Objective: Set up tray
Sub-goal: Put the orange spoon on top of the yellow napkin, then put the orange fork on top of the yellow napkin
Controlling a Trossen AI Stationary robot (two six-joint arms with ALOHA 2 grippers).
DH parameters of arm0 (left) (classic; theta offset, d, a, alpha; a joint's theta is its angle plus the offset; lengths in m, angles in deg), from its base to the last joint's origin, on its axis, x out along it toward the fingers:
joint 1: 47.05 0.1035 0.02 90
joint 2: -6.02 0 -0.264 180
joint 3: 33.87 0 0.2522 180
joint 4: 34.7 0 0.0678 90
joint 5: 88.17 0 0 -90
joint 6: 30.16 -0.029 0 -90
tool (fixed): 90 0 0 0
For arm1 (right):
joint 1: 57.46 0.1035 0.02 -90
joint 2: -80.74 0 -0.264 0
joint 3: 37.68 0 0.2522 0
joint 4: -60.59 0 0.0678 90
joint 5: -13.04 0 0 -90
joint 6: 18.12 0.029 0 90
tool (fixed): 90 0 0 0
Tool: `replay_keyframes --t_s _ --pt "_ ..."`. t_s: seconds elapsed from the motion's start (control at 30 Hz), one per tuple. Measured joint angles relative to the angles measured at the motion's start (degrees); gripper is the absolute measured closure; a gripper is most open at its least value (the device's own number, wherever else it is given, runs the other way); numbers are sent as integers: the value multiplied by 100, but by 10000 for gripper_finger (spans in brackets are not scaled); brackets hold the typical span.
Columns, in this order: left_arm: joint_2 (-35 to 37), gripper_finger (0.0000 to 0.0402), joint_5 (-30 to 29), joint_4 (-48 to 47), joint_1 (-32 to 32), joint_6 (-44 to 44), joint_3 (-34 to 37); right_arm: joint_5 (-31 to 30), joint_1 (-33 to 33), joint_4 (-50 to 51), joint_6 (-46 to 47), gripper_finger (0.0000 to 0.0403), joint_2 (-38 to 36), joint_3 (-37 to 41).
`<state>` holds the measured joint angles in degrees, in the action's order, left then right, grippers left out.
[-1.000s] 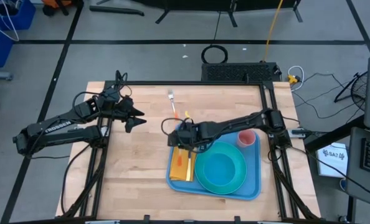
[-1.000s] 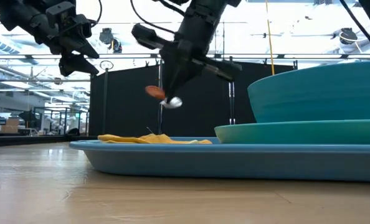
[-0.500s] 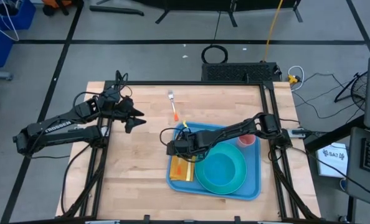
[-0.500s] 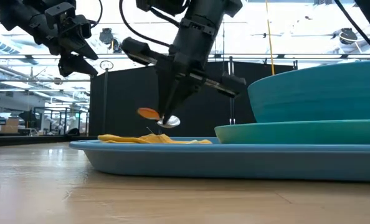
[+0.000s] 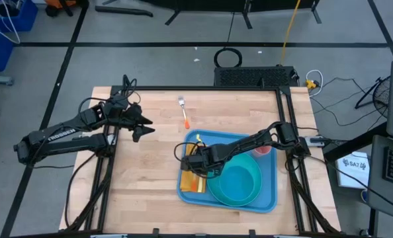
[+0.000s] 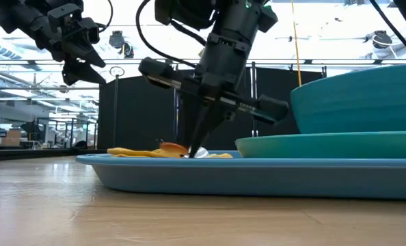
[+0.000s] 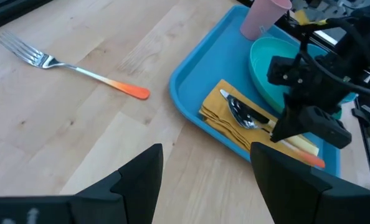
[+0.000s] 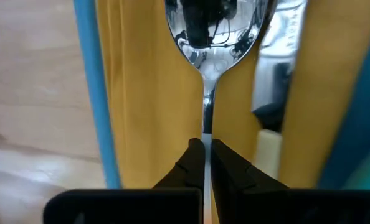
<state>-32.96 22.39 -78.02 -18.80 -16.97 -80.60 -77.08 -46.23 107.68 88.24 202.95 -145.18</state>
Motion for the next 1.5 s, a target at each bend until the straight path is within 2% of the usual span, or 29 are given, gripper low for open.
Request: replay_keyframes --t_s 0.37,0.7,0.83,1.03,1.2,1.5 --pt "0 156 -2 -30 0 0 0 -165 -94 -119 114 403 0 64" --pt "0 156 -4 -30 0 6 0 39 -101 21 36 401 0 64" --pt "0 156 -4 -32 0 7 0 5 -101 5 46 380 0 64" --pt "0 156 -4 -32 0 7 0 -55 -101 -54 30 323 0 64" --pt "0 156 -6 -32 0 6 0 -223 -99 -446 -74 286 0 64" --pt "0 156 -6 -32 0 7 0 -434 -119 -955 -236 276 -2 64"
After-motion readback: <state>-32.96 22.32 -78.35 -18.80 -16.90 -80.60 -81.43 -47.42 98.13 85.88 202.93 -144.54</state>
